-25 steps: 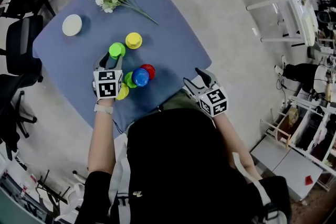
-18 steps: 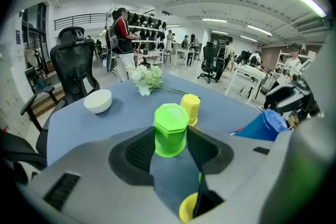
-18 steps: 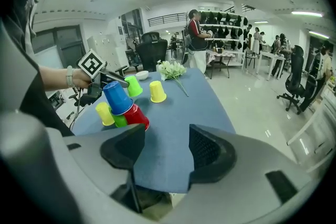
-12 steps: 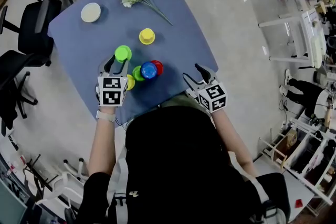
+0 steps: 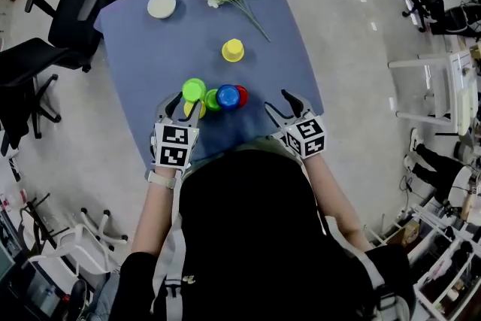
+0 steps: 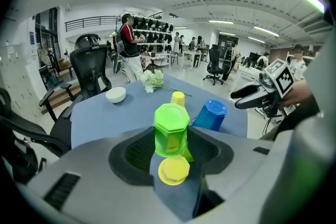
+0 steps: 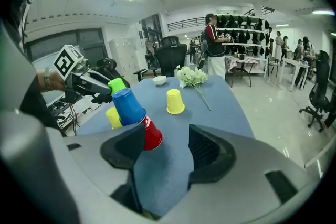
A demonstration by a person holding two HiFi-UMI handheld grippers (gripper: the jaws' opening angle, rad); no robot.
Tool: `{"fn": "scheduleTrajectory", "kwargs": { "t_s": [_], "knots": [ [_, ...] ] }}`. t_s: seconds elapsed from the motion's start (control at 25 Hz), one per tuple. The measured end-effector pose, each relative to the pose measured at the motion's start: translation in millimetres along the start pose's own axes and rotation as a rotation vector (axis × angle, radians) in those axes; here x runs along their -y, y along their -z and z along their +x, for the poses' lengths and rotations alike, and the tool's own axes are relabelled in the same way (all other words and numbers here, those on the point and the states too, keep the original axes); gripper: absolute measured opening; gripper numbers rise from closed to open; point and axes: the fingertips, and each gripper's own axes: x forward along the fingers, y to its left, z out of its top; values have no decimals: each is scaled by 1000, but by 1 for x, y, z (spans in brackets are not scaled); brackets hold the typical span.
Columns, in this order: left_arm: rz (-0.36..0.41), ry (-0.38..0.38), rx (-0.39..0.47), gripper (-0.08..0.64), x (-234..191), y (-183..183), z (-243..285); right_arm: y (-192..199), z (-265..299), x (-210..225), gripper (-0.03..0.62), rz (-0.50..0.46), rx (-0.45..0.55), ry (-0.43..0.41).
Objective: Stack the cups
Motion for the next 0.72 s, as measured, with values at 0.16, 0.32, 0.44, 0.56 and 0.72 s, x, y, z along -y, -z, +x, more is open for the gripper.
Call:
{"fn": "scheduleTrajectory", "kwargs": {
  "t_s": [0.16, 0.32, 0.44, 0.56, 0.72],
  "knots": [
    [-19, 3, -5, 196, 13, 11, -10, -3, 3, -4, 267, -3, 9, -22],
    [-20, 3, -8, 196, 19, 20, -13, -3, 7, -7, 267, -11, 2, -35],
    [-27, 8, -25, 196, 23, 27, -13, -1, 7, -8, 267, -14, -5, -40],
    [-27, 17, -35, 196, 26, 32, -11, -1, 8, -8, 265, -13, -9, -41],
    [-21, 22, -47, 196, 31, 36, -7, 1, 6, -7, 267, -16, -15, -38]
  ]
}}
